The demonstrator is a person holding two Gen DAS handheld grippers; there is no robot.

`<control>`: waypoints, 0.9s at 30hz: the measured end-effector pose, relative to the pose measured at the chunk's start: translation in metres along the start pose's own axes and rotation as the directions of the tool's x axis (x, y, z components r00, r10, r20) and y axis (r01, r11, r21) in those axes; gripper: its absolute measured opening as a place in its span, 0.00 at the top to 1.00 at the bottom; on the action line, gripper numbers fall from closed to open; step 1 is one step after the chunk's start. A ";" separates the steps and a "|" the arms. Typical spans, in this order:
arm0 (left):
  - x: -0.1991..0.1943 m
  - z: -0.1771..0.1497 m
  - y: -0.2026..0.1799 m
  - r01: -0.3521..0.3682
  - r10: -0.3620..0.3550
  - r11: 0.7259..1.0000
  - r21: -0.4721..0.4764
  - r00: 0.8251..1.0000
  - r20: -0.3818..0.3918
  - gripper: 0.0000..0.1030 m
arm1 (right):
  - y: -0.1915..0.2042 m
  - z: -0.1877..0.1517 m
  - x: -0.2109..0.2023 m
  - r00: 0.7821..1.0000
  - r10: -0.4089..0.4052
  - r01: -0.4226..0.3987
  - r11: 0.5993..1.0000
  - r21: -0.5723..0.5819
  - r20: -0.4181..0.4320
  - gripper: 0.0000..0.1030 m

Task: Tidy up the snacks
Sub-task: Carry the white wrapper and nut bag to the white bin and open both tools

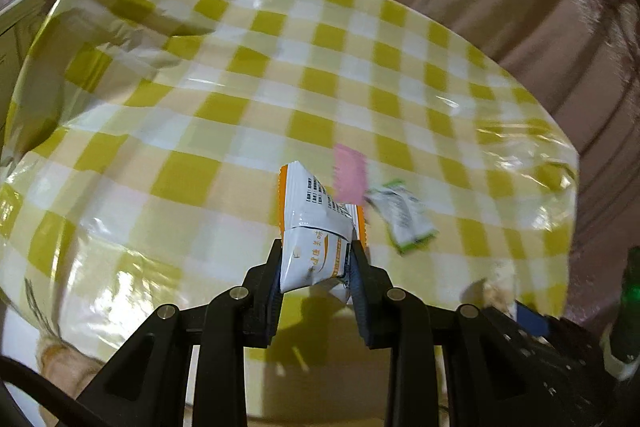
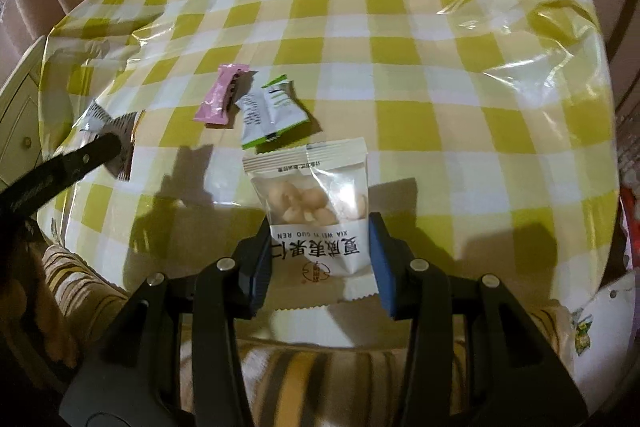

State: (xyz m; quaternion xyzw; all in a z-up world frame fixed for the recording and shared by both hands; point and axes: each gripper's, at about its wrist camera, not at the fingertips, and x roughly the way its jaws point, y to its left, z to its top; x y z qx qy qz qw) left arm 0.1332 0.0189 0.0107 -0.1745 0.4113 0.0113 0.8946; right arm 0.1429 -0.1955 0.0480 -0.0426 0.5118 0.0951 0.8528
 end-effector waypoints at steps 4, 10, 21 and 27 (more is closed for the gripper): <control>-0.007 -0.011 -0.031 0.044 -0.044 0.998 0.055 0.999 -0.009 0.70 | -0.014 -0.008 -0.010 1.000 -0.008 0.008 1.000 0.023 0.006 0.54; -0.012 -0.030 -0.075 0.109 -0.105 0.986 0.122 0.994 -0.038 0.70 | -0.039 -0.022 -0.028 1.000 -0.011 0.010 0.998 0.062 0.018 0.54; -0.015 -0.065 -0.162 0.264 -0.238 0.928 0.265 0.963 -0.125 0.70 | -0.109 -0.057 -0.064 0.998 -0.058 0.052 0.985 0.164 0.037 0.54; -0.014 -0.082 -0.205 0.345 -0.298 0.881 0.325 0.936 -0.186 0.70 | -0.162 -0.082 -0.083 0.992 -0.126 0.117 0.964 0.239 0.024 0.54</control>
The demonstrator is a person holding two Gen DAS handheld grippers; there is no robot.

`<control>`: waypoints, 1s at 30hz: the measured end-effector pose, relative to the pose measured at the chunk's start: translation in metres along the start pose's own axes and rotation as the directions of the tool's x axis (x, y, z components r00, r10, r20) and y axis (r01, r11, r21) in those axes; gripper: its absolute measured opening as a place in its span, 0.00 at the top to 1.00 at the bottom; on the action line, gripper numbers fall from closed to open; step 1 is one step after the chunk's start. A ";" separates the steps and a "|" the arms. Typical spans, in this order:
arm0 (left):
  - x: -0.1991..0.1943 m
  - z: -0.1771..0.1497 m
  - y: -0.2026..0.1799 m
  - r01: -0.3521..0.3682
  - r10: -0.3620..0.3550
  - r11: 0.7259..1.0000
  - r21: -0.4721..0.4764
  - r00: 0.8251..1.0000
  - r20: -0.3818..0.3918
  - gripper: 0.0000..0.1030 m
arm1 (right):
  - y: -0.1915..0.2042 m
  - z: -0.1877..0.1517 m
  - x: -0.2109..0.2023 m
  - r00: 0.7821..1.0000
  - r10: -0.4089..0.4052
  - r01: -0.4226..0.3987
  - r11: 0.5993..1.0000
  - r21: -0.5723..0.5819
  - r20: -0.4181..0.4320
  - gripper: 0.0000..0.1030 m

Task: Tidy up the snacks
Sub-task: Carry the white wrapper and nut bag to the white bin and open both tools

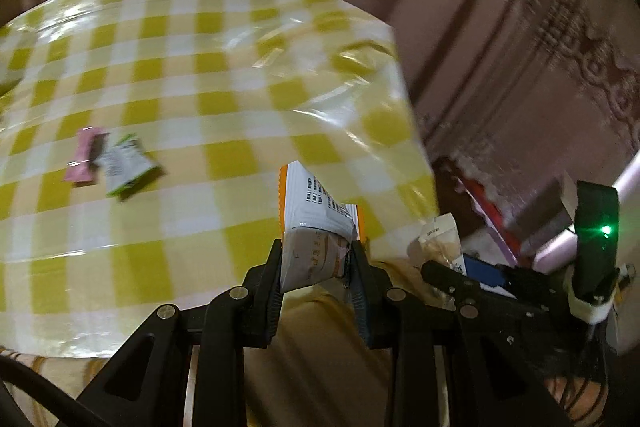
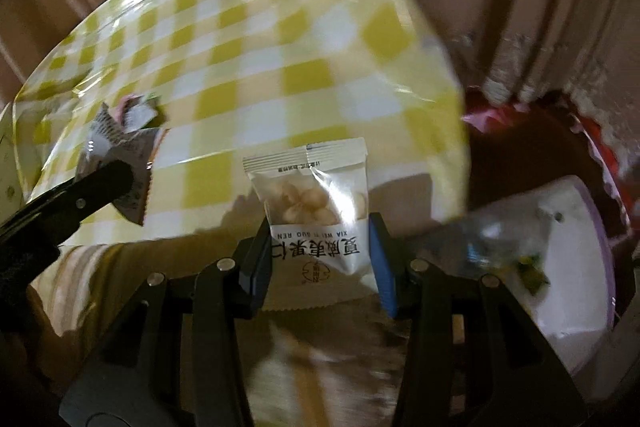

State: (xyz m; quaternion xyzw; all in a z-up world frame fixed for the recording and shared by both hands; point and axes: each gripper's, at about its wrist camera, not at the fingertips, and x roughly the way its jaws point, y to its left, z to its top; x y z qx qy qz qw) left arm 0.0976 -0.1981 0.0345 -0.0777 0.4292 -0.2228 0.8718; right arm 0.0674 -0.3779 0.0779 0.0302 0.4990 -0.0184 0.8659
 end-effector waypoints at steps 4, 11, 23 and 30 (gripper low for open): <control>0.012 -0.002 -0.030 0.057 -0.055 0.997 0.057 0.998 -0.035 0.70 | -0.039 -0.008 -0.010 0.998 -0.056 0.056 0.997 0.045 0.001 0.54; 0.028 -0.011 -0.079 0.143 -0.127 0.975 0.168 0.987 -0.103 0.70 | -0.104 -0.024 -0.018 0.987 -0.158 0.160 0.979 0.129 -0.026 0.54; 0.043 -0.027 -0.128 0.251 -0.200 0.930 0.269 0.959 -0.201 0.50 | -0.163 -0.035 -0.030 0.968 -0.246 0.251 0.939 0.236 -0.050 0.43; 0.042 -0.024 -0.118 0.241 -0.198 0.943 0.232 0.961 -0.191 0.47 | -0.163 -0.033 -0.030 0.972 -0.231 0.234 0.944 0.232 -0.041 0.35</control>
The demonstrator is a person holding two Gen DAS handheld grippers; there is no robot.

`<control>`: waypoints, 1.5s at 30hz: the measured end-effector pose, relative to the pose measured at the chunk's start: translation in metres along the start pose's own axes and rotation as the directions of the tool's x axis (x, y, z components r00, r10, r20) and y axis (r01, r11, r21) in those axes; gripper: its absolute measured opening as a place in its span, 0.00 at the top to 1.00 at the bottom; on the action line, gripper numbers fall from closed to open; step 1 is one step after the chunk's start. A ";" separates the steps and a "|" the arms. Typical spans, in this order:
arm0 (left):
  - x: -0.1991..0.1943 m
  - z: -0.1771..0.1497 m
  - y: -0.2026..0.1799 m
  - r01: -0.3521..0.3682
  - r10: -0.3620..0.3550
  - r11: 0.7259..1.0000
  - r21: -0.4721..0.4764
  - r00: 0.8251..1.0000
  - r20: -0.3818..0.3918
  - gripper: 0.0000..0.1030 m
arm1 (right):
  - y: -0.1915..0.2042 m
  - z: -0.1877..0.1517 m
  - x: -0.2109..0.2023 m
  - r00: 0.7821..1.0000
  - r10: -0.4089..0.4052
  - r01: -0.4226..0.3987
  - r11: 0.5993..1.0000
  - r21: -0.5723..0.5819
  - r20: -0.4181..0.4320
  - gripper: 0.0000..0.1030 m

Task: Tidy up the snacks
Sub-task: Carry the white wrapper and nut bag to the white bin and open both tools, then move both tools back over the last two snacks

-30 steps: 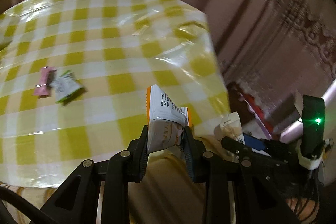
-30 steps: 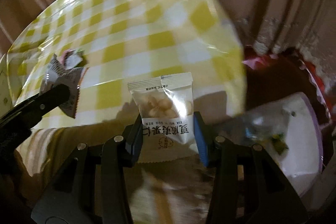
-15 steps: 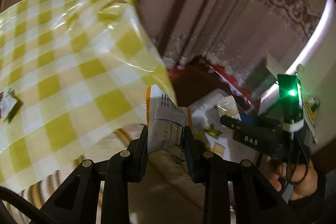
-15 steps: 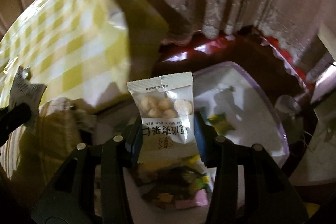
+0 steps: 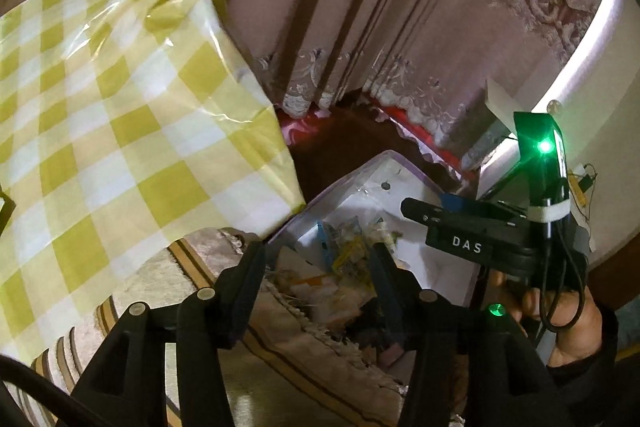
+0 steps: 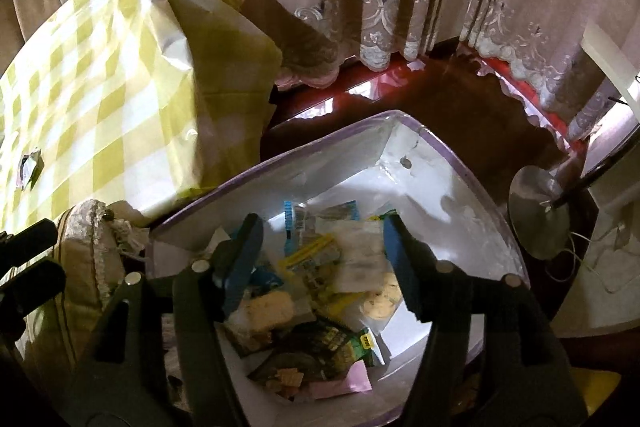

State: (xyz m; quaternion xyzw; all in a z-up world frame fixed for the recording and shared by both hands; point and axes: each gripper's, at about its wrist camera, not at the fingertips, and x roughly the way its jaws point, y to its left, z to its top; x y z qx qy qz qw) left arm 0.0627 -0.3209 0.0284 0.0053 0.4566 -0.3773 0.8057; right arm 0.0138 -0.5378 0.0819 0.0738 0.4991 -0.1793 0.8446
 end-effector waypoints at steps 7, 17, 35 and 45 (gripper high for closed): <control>-0.003 0.001 0.010 -0.011 0.011 1.000 -0.020 1.000 0.006 0.47 | 0.013 -0.004 -0.003 1.000 0.019 -0.019 0.999 -0.031 0.002 0.33; -0.019 0.001 0.040 -0.070 0.073 0.995 -0.078 0.997 0.035 0.46 | 0.042 -0.002 -0.009 0.998 0.058 -0.058 0.995 -0.082 0.002 0.32; -0.092 0.007 0.168 -0.287 0.319 0.927 -0.242 0.942 0.106 0.46 | 0.148 0.013 -0.020 0.985 0.173 -0.164 0.961 -0.222 0.021 0.27; -0.131 0.008 0.277 -0.384 0.469 0.816 -0.433 0.877 0.107 0.46 | 0.240 0.031 -0.026 0.964 0.261 -0.233 0.915 -0.328 0.043 0.23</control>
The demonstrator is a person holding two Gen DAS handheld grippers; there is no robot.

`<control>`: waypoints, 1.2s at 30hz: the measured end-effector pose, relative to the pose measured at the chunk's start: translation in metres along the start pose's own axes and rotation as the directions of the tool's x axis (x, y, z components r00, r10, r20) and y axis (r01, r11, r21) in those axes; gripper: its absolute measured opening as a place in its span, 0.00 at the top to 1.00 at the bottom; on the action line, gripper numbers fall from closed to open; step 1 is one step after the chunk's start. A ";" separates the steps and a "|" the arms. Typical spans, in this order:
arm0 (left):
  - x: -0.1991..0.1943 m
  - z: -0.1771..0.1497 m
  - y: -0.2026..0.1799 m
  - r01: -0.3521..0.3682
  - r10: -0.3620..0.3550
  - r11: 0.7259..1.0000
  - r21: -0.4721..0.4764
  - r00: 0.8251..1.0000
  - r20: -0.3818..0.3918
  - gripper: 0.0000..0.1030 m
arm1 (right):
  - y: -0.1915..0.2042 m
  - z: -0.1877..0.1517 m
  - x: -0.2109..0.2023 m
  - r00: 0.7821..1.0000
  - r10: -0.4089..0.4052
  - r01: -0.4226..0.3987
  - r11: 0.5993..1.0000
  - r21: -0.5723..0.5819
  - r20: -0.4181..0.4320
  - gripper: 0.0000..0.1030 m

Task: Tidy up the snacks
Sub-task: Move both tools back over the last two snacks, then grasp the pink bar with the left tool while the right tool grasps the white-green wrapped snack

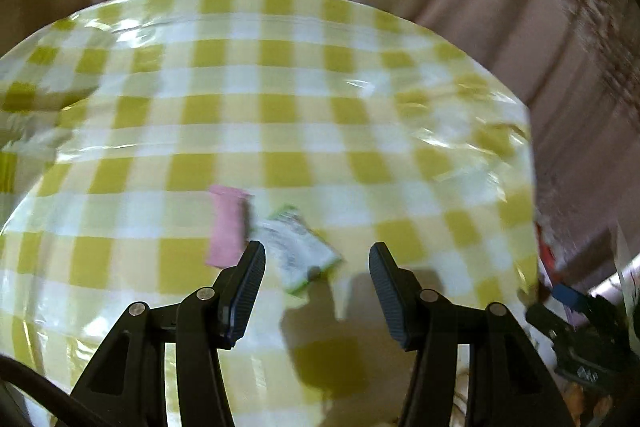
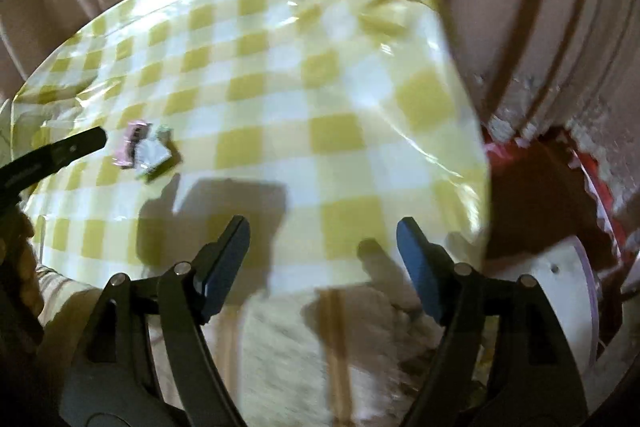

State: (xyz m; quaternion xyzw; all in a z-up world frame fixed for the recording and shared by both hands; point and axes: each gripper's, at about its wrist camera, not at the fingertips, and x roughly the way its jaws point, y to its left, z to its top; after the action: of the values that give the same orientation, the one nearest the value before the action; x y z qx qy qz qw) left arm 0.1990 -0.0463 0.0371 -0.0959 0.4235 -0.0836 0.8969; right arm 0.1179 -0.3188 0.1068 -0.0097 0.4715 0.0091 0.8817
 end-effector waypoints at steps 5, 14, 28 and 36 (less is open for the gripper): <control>0.022 0.012 0.040 -0.040 0.039 0.996 -0.080 0.999 -0.016 0.46 | 0.036 0.018 0.016 0.999 0.037 -0.037 0.998 -0.048 0.001 0.21; 0.069 0.019 0.064 -0.049 0.041 0.992 -0.117 0.997 -0.070 0.46 | 0.094 0.041 0.052 0.996 0.091 -0.092 0.989 -0.117 -0.015 0.20; 0.095 0.007 0.074 -0.157 0.153 0.987 -0.035 0.983 -0.097 0.74 | 0.162 0.043 0.099 0.988 0.129 -0.147 0.957 -0.250 -0.088 0.18; 0.088 0.004 0.093 -0.129 0.121 0.984 -0.122 0.990 -0.073 0.75 | 0.186 0.048 0.121 0.982 0.141 -0.170 0.946 -0.275 -0.122 0.19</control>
State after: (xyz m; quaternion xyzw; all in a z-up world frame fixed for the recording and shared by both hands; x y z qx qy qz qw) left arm 0.2636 0.0238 -0.0481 -0.1228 0.4625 -0.0033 0.8781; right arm 0.2200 -0.1313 0.0313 -0.0994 0.5084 0.1458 0.8429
